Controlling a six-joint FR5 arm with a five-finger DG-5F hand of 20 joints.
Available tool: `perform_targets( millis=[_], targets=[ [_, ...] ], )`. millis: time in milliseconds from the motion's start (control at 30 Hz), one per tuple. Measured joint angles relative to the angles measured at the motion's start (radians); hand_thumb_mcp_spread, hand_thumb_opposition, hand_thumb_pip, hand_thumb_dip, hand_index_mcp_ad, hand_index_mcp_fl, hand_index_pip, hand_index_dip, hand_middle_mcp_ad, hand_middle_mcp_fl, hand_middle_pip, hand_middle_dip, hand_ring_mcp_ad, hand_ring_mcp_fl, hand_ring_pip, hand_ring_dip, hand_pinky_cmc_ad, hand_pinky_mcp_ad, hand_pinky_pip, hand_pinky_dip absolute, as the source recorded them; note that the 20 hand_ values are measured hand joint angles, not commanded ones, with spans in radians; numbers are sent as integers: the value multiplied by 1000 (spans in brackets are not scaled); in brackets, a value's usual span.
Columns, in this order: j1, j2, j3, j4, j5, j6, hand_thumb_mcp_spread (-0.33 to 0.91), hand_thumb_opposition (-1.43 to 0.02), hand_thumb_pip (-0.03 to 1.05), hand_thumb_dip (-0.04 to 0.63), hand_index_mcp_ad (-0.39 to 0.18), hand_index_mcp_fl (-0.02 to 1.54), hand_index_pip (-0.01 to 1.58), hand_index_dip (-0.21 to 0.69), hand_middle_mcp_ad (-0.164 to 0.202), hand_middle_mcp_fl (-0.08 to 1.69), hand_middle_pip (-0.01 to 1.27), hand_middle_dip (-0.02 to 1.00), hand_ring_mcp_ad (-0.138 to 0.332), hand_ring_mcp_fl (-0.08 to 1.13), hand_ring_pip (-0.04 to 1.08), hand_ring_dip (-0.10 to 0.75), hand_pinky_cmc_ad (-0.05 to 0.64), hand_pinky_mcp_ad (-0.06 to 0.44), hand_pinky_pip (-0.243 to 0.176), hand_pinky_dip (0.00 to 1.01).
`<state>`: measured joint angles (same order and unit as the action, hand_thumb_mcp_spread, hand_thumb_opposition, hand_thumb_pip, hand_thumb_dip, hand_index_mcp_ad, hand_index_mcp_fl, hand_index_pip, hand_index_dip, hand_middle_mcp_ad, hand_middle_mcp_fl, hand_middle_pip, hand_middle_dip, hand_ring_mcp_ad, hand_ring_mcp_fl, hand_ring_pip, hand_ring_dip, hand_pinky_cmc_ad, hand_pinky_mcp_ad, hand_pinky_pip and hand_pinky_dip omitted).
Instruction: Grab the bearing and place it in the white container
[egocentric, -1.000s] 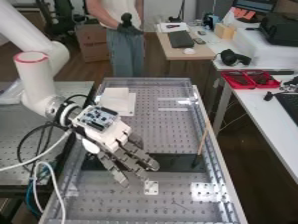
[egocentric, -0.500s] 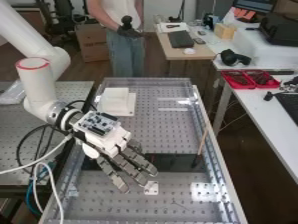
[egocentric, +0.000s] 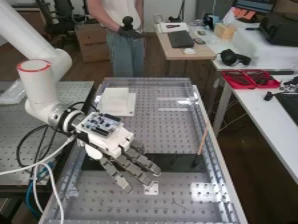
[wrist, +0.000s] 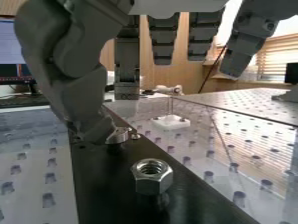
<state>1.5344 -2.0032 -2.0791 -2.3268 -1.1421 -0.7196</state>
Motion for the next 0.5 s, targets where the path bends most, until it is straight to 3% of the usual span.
perform_targets(
  millis=[500],
  targets=[
    [-9,0,7,-22,-20,6,370,-885,695,302,-63,23,1522,131,84,-14,129,175,161,-2,77,91,363,293,-89,412]
  ],
)
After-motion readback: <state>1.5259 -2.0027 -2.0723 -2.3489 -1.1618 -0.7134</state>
